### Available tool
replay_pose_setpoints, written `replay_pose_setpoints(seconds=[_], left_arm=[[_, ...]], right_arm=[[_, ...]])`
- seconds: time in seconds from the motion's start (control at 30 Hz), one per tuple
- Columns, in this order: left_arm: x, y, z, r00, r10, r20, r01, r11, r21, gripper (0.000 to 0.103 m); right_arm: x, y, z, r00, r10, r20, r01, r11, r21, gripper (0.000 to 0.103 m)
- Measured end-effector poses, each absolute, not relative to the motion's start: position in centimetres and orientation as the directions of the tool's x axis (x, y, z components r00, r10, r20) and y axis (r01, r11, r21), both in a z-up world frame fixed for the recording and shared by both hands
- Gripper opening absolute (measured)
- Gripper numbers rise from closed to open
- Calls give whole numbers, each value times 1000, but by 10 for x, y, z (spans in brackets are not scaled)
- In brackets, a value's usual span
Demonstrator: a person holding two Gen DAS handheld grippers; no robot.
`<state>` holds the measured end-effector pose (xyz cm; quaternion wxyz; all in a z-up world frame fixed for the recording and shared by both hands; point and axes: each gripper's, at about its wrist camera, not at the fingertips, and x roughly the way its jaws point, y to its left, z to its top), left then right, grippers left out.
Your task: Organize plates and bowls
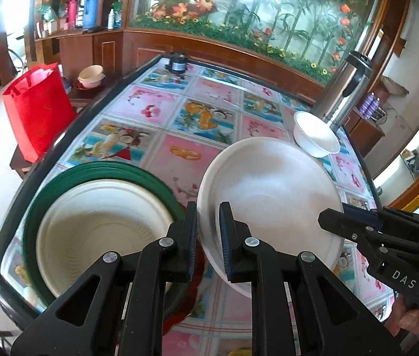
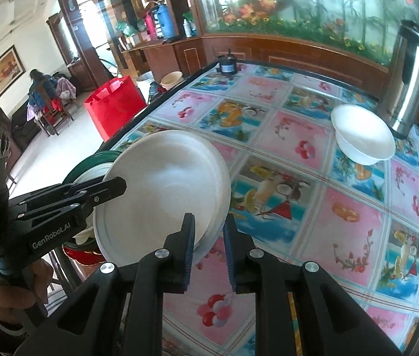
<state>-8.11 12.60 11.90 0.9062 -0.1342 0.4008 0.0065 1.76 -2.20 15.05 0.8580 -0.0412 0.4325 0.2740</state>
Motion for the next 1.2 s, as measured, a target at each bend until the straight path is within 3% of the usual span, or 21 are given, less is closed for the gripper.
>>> replay_pose_setpoints(seconds=[0.43, 1.2], left_arm=[[-110, 186, 127, 702, -11, -712, -232, 942, -243, 14], [-124, 232, 83, 642, 53, -765, -340, 914, -222, 14]], right_arm=[[14, 47, 165, 446, 467, -763, -611, 782, 122, 20], [16, 111, 123, 317, 451, -834, -681, 721, 131, 22]])
